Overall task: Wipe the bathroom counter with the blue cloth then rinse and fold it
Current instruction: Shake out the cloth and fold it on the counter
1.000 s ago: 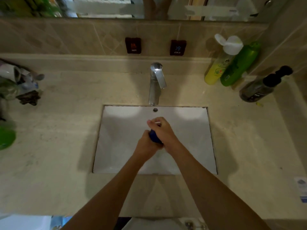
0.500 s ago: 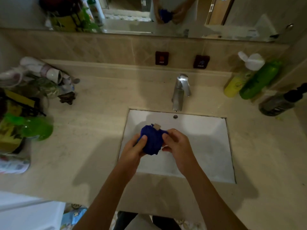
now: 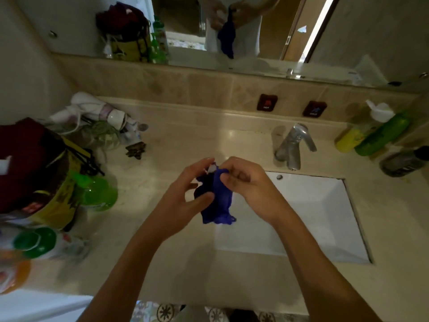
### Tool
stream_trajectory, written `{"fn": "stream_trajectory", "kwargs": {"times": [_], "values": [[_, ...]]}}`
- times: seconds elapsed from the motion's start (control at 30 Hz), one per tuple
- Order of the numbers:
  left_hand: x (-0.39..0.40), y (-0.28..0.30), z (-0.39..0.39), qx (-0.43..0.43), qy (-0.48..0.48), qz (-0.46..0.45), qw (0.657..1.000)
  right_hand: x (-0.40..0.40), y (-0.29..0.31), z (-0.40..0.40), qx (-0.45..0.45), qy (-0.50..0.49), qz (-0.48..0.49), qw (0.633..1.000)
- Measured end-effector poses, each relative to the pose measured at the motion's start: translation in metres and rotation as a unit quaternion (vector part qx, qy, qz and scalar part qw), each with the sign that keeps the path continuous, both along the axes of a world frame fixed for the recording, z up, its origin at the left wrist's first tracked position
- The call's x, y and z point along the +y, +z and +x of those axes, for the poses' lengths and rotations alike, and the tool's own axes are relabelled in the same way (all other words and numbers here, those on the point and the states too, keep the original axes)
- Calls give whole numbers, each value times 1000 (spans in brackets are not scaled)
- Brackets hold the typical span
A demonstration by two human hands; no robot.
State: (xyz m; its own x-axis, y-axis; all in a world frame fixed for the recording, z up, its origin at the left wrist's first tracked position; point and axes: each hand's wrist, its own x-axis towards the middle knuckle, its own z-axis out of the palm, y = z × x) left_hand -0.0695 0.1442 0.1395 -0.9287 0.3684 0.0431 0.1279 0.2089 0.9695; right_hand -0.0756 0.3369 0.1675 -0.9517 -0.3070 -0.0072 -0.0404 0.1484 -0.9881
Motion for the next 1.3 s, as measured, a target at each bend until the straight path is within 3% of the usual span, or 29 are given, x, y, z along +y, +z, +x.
{"fn": "stream_trajectory", "kwargs": {"times": [0.17, 0.4, 0.57, 0.87, 1.0, 1.1, 1.2, 1.3], "values": [[-43, 34, -30, 99, 5, -76, 992, -38, 50, -18, 46, 31, -13, 998], [-98, 29, -32, 81, -25, -154, 984, -56, 83, -25, 87, -44, -134, 986], [-129, 12, -23, 5, -23, -189, 982, -53, 76, -19, 75, -90, -148, 982], [-181, 26, -19, 48, 34, -259, 964, -22, 32, 15, 6, -172, -176, 969], [-182, 26, -42, 64, 145, -263, 952, -18, 15, -7, -24, -223, -83, 971], [-177, 24, -69, 55, 171, -264, 948, -15, -5, -32, -47, -247, 4, 968], [-172, 32, -91, 52, 177, -252, 950, -12, -9, -48, -67, -289, 4, 955], [-168, 48, -100, 86, 206, -212, 951, -8, 0, -54, -31, -296, -31, 954]]}}
